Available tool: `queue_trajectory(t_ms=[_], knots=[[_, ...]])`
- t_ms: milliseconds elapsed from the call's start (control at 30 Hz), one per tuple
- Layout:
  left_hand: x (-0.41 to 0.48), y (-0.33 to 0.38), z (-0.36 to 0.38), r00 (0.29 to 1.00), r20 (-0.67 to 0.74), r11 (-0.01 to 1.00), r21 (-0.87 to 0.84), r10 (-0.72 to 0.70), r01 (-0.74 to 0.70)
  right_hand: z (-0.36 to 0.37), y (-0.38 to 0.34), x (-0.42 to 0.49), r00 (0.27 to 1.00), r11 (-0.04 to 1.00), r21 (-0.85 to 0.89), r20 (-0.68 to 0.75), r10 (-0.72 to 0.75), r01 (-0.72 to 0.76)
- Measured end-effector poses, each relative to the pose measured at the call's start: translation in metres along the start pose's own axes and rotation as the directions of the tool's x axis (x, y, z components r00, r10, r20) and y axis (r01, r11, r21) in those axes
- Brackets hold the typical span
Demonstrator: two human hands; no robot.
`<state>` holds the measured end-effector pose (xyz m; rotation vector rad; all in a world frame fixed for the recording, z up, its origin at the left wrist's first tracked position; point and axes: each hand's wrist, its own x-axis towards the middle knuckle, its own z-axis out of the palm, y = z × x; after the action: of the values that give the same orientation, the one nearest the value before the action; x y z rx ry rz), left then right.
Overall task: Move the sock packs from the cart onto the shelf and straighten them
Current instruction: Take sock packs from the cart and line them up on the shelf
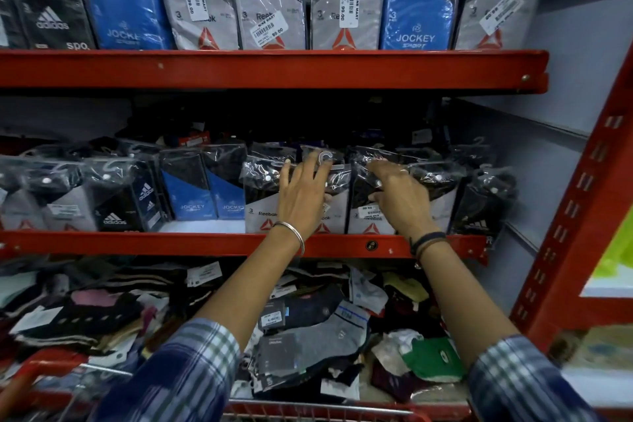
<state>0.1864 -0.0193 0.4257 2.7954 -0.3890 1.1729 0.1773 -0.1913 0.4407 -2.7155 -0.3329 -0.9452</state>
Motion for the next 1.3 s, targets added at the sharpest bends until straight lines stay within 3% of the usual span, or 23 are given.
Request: queue_trajectory(t_ms=[167,300,467,600,800,967,1100,1300], knots=[[-0.010,0.009,0.011,0.998,0.032,0.990,0.123,0.063,-0.066,0.015,0.000,-0.009,0.996,0.989,-0.119,-0.006,-0.094,0.092],[-0.040,0.012,0.001,0.988,-0.106,0.991,-0.062,0.115,-0.122,0.010,-0.017,-0.041,0.989,0.991,0.013,-0.068,-0.134,0.135],[-0.116,0.006,0.003,0.987,-0.157,0.965,-0.254,0.032,-0.072,0.024,-0.045,-0.105,0.987,0.976,0.144,-0.012,-0.162,0.162],[-0.185,-0.008,0.013,0.998,-0.060,0.916,-0.398,0.027,-0.049,0.050,-0.064,-0.165,0.983,0.961,0.259,0.122,-0.134,0.099],[-0.293,-0.038,0.034,0.968,0.250,0.871,-0.479,0.016,0.110,0.103,-0.094,-0.263,0.920,0.944,0.326,0.382,-0.088,-0.045],[-0.364,-0.061,0.055,0.869,0.494,0.858,-0.444,-0.007,0.259,0.146,-0.107,-0.325,0.792,0.938,0.298,0.609,-0.046,-0.175],[-0.429,-0.084,0.096,0.740,0.672,0.832,-0.392,-0.032,0.392,0.203,-0.112,-0.368,0.672,0.940,0.219,0.741,0.014,-0.261],[-0.501,-0.094,0.158,0.536,0.844,0.854,-0.284,0.007,0.436,0.282,-0.110,-0.409,0.460,0.962,0.076,0.886,0.055,-0.260]])
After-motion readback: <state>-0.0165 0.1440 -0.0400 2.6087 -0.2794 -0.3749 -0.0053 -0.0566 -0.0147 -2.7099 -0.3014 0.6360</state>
